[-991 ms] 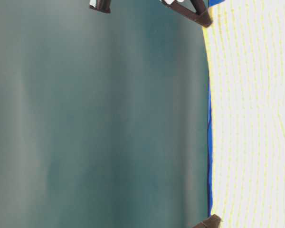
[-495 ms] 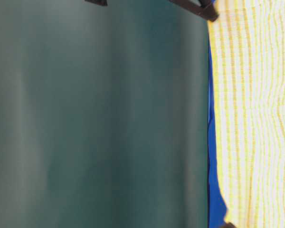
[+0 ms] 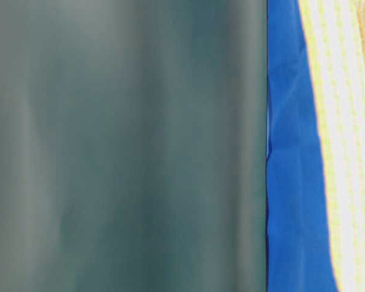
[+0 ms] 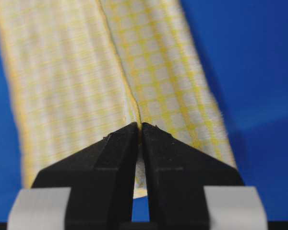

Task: Fold the yellow towel.
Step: 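Lift the top edge and fold it down toward the bottom edge, then release the folded edge and reposition grippers at the strip's top corners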

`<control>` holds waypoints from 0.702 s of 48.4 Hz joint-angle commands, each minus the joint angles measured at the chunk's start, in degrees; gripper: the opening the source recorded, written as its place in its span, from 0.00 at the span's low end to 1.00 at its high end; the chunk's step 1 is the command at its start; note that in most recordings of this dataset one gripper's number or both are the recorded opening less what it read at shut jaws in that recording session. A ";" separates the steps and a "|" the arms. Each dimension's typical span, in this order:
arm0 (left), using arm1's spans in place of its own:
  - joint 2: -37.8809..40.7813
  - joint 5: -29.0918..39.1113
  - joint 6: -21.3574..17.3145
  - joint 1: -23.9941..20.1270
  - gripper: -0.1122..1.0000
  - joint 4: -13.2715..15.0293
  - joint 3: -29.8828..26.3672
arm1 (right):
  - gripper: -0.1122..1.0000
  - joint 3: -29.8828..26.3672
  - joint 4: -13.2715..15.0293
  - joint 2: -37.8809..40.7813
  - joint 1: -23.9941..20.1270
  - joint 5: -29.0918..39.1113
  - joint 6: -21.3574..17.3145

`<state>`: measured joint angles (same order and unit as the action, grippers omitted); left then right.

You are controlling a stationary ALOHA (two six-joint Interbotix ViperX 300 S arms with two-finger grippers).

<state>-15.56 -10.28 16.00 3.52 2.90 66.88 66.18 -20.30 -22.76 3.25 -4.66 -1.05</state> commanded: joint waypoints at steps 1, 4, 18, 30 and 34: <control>-0.26 -0.44 1.41 2.81 0.16 0.09 -0.88 | 0.13 -0.35 -1.32 -0.62 -2.72 -0.18 0.09; -0.09 -0.44 2.11 4.13 0.16 0.09 -1.05 | 0.13 -0.35 -1.85 -0.44 -3.96 -0.44 0.09; 0.35 -0.44 2.90 5.71 0.16 0.09 -1.23 | 0.13 -1.14 -3.16 1.93 -6.68 -0.62 0.09; 0.79 -0.44 2.64 5.89 0.16 0.09 -1.58 | 0.13 -2.11 -3.78 4.57 -9.14 -0.62 0.09; 1.23 -0.35 2.37 5.89 0.16 0.09 -1.67 | 0.13 -2.20 -3.87 5.19 -9.67 -0.62 0.09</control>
<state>-14.33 -10.28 18.54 9.14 2.90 66.18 65.04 -23.99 -17.75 -5.98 -4.83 -1.14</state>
